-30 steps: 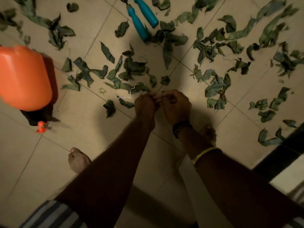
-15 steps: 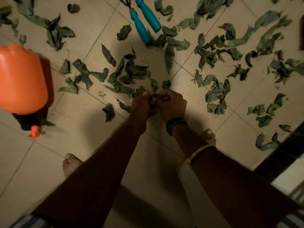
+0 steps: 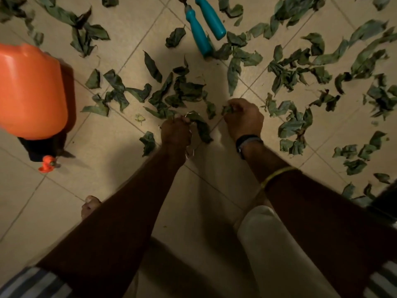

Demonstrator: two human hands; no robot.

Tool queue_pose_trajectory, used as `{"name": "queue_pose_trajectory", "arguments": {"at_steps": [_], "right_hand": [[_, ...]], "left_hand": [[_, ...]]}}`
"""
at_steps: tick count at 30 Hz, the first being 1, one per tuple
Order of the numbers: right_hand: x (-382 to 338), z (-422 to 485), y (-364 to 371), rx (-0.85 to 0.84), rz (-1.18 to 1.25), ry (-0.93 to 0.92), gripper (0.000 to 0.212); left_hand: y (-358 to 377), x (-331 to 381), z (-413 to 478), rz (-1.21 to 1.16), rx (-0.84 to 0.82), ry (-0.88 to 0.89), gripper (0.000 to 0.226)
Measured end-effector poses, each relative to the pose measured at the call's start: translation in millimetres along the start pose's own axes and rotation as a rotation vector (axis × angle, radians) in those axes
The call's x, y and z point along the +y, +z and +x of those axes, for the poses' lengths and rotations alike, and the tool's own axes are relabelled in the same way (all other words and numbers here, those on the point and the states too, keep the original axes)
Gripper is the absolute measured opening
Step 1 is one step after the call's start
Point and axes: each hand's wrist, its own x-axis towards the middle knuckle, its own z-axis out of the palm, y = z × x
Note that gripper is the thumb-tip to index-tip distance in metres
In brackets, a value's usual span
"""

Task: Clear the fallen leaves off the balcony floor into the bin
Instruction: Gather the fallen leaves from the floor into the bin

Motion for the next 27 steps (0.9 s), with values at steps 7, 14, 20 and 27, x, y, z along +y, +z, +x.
{"name": "queue_pose_trajectory", "arguments": {"at_steps": [7, 14, 20, 27], "right_hand": [[1, 0, 18, -0.022, 0.098, 0.070, 0.024], [-30, -60, 11, -0.217, 0.302, -0.044, 0.022], [-32, -38, 10, -0.145, 0.392, 0.002, 0.018], [-7, 12, 42, -0.106, -0.415, -0.395, 0.022]], "left_hand": [[-5, -9, 6, 0.006, -0.070, -0.056, 0.015], [4, 5, -16, -0.025, -0.216, -0.093, 0.025], [-10, 12, 4, -0.090, -0.119, -0.002, 0.027], [-29, -9, 30, -0.149, -0.155, 0.049, 0.028]]}}
